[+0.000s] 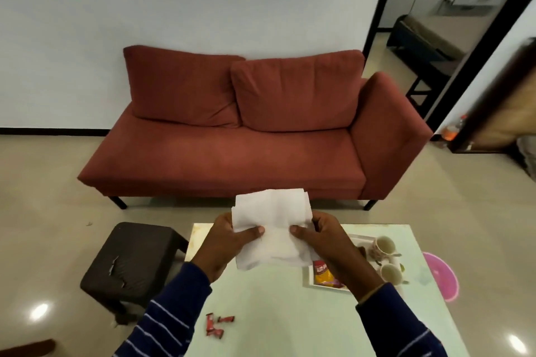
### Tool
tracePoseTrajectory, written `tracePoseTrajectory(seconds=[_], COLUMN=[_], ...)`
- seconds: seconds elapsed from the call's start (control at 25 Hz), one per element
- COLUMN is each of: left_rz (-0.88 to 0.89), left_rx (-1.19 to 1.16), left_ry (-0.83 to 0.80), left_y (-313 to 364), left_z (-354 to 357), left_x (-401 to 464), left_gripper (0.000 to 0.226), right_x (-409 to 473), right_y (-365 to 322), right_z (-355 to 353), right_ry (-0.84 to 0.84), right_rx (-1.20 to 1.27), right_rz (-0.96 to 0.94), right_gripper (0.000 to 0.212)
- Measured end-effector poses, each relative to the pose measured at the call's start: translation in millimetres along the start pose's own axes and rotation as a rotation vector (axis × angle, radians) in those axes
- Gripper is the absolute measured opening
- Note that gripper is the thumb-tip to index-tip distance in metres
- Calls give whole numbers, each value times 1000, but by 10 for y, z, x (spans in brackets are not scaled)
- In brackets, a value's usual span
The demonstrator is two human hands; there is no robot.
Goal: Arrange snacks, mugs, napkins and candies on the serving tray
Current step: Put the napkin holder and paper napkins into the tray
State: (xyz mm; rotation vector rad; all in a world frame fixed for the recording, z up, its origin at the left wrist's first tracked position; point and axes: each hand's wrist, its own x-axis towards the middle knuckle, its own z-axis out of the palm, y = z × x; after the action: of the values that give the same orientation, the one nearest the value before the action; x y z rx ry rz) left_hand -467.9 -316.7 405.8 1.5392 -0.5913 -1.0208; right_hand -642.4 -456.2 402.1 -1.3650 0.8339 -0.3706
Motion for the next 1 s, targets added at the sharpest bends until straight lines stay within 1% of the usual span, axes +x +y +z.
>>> tracePoseTrajectory(seconds=[0.04,0.08,0.12,0.2,0.24,0.28,0.36,0.44,0.48,0.52,0.56,0.6,0.64,0.68,0.72,0.76,0.8,0.84,0.92,0.96,1.0], left_rz=[34,56,50,-27,-55,-78,-115,-171,-183,-193,-209,-232,-267,-301,-334,-363,-389,-414,-444,-429,-387], left_rx=[3,16,18,-95,-170,-241,-367,-482,-507,-511,-504,-507,-523,-542,-559,-575,-595,-603,-569,-536,-500], left_ry=[-46,-84,-100,-130,-168,-203,-207,-181,-156,-114,-70,-33,-7,2,-3,-15,-28,-49,-107,-159,-234], left_y=[65,139,214,289,302,326,361,392,391,371,348,317,262,215,165,127,104,101,102,89,63], left_z=[141,274,387,526,561,589,574,520,496,487,501,515,539,583,634,688,743,793,850,865,873], left_x=[-13,-30,-51,-81,-93,-111,-119,-120,-106,-87,-93,-104,-106,-127,-155,-181,-202,-228,-265,-271,-265], left_gripper=[22,16,19,38,46,50,45,34,34,37,39,35,25,17,14,13,12,11,16,23,31], right_x=[-84,-159,-223,-338,-373,-407,-487,-574,-621,-682,-776,-883,-952,-1000,-1044,-1088,-1126,-1155,-1217,-1258,-1308], right_y=[-40,-86,-125,-187,-202,-217,-265,-263,-246,-232,-222,-230,-215,-186,-154,-121,-84,-58,-1,37,84], right_z=[-160,-305,-430,-581,-613,-630,-602,-537,-508,-499,-491,-465,-443,-416,-374,-332,-312,-305,-344,-381,-424], right_ry=[-13,-26,-32,-48,-59,-68,-51,13,83,167,231,241,209,176,165,174,199,229,305,350,399], right_rx=[56,130,212,354,424,491,571,517,399,223,7,-235,-462,-663,-839,-960,-1013,-1013,-954,-898,-846], right_rz=[12,36,76,152,177,193,212,179,108,0,-132,-256,-345,-393,-425,-445,-441,-427,-414,-407,-395], right_gripper=[15,24,34,44,45,43,39,37,35,31,33,48,71,91,101,102,94,77,33,20,15])
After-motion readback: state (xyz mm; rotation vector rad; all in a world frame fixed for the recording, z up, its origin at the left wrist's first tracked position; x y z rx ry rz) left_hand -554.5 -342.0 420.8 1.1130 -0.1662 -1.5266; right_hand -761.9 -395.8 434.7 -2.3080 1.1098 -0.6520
